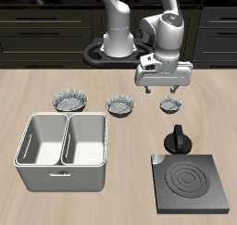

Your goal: Place the smallest bowl inside the right compartment of the bowl drainer

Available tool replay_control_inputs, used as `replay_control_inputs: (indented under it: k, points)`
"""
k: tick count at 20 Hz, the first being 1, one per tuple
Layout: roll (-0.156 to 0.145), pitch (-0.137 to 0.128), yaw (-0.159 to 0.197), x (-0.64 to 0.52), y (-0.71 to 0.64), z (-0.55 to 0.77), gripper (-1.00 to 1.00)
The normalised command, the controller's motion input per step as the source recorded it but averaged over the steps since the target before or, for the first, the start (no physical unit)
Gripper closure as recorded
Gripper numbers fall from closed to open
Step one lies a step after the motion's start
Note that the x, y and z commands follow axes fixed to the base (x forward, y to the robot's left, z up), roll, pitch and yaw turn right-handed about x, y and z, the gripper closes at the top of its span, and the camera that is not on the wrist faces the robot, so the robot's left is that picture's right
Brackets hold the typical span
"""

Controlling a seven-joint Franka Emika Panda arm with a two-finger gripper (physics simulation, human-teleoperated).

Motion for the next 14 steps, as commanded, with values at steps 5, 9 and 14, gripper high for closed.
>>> replay_control_inputs:
  k: [5, 9, 14]
  points:
    - [-0.009, 0.003, 0.015, 0.03, -0.07, -0.25, -1.00]
    - [0.001, 0.023, 0.014, 0.00, -0.02, -0.22, -1.00]
    - [0.006, 0.027, 0.008, 0.01, 0.00, -0.20, -1.00]
